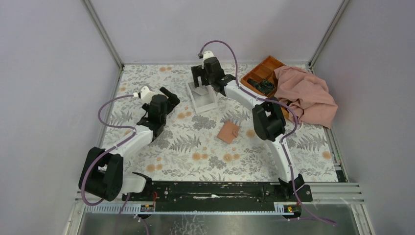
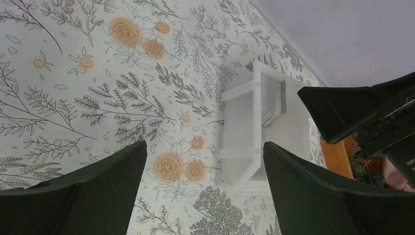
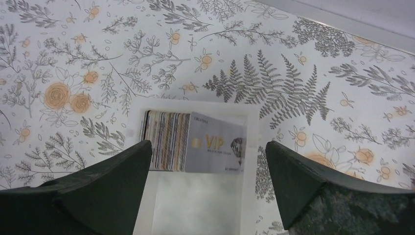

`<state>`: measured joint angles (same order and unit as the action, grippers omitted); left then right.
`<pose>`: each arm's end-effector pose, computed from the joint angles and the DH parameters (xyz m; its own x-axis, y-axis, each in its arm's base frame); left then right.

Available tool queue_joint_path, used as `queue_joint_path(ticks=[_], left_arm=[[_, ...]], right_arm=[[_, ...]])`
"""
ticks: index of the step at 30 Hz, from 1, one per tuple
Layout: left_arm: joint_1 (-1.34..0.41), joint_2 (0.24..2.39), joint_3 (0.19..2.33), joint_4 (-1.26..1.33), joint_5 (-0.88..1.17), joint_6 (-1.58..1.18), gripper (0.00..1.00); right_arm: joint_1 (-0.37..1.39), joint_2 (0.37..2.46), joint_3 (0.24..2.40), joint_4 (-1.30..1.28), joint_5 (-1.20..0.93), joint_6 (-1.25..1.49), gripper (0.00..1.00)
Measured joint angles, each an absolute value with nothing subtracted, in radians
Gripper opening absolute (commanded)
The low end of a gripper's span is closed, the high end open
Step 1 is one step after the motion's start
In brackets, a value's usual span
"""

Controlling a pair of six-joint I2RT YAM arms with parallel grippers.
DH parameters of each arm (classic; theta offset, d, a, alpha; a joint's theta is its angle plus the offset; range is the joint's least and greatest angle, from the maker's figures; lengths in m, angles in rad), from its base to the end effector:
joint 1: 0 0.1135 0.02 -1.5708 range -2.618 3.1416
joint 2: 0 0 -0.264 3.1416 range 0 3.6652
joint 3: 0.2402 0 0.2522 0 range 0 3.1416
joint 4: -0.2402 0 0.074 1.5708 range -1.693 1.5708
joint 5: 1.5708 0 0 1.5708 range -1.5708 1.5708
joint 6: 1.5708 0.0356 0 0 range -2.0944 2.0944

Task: Put the credit cards into the card holder
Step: Pick up the credit card from the storage box.

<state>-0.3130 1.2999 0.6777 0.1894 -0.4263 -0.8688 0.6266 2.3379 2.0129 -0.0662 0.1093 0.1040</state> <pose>0.2709 -0.0722 0.2292 -0.1991 -0.6663 -0.7186 -0.3543 0.7326 -0.5812 0.4524 0.3227 0.2405 -0.3592 -0.1327 -0.9238 -0.4664 0.8829 0.0546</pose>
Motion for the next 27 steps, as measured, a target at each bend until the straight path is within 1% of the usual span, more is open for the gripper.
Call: queue_joint_path(ticks=[7,14,27], left_arm=[[-0.313,1.337,0.678,0.215,-0.427,-0.888,0.96],[-0.313,1.355,0.678,0.245,-0.426,-0.903,0.95],[-0.313,1.381,0.674,0.270,-0.425,-0.930,0.95]], right_arm=[[0.615,2.422,2.127,-0.103,0.040,0.113,0.90],[0.615,2.463,2.160,-0.126,0.005,0.127,0.88],[0.616,2.493,2.180,-0.145,-0.033,0.150,0.74]])
